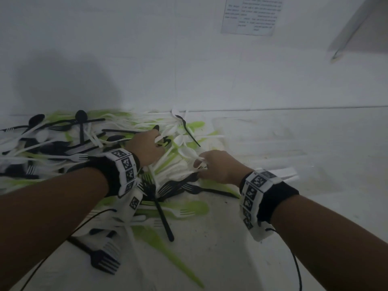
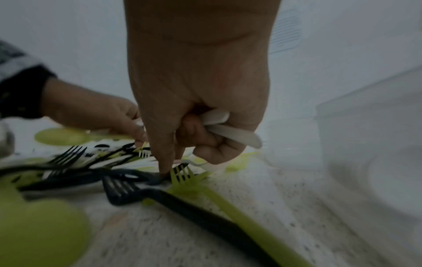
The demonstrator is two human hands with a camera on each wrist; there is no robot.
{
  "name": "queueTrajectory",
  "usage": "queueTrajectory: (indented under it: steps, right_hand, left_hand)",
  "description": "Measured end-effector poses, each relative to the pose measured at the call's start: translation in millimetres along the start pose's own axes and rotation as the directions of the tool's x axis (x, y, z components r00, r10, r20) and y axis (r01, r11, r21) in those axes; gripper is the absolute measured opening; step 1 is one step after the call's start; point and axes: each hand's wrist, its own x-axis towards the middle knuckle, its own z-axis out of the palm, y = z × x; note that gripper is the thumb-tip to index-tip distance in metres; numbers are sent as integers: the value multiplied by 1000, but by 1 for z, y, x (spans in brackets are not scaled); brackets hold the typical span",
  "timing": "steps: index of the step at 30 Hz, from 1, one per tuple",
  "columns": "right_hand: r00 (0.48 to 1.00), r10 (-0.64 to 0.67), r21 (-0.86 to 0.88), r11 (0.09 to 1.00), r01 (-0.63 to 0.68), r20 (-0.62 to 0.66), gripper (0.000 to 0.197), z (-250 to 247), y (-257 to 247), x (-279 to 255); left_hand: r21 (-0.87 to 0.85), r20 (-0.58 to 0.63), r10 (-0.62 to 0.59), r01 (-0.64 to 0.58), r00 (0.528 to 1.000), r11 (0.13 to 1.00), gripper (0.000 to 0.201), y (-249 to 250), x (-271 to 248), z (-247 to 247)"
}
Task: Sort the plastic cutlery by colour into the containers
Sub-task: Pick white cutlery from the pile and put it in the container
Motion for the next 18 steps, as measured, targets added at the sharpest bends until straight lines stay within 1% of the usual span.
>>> queueTrajectory:
  steps: [1, 2, 4, 5, 6, 8, 11, 13, 15, 16, 18]
  right_hand:
    - [1000, 2, -18, 1000, -2, -21, 18, 5, 0, 1]
    - [999, 18, -29, 999, -19, -41, 16, 9, 0, 2]
    - [997, 34, -40, 999, -36, -63, 8, 13, -1, 2]
    - [997, 27, -46, 998, -31, -79, 5, 15, 0, 4]
    - [996, 12, -58, 998, -17, -86, 5, 14, -1, 3]
    - [992, -49, -89, 995, 39, -117, 17, 12, -2, 3]
    - [976, -114, -152, 985, 86, -183, 22, 4, -5, 3]
    - [960, -126, -190, 979, 80, -248, 19, 0, -6, 4]
    - [938, -136, -193, 978, 77, -319, 12, -2, -5, 5]
    - [930, -135, -183, 980, 75, -341, 10, -2, -4, 6]
    - [927, -76, -95, 995, 44, -368, 17, -4, -5, 7]
  left_hand:
    - [-20, 4, 8, -8, 1000, 1000, 28, 0, 0, -3]
    - [-35, 11, 14, -14, 1000, 999, 33, 0, -1, -6]
    - [-55, 20, 29, -28, 999, 998, 45, 0, -4, -10]
    - [-68, 27, 38, -36, 999, 997, 48, -1, -7, -11]
    - [-87, 38, 45, -41, 998, 995, 47, -1, -10, -12]
    - [-137, 61, 40, -31, 997, 990, 37, -4, -14, -14]
    - [-198, 30, 30, -23, 999, 980, 23, -10, -19, -18]
    - [-181, 11, 51, -48, 999, 982, 21, -14, -21, -23]
    - [-167, -2, 69, -68, 998, 984, 21, -17, -22, -27]
    - [-165, 0, 64, -63, 998, 984, 22, -20, -22, -30]
    - [-117, 26, 44, -40, 999, 992, 25, -27, -19, -33]
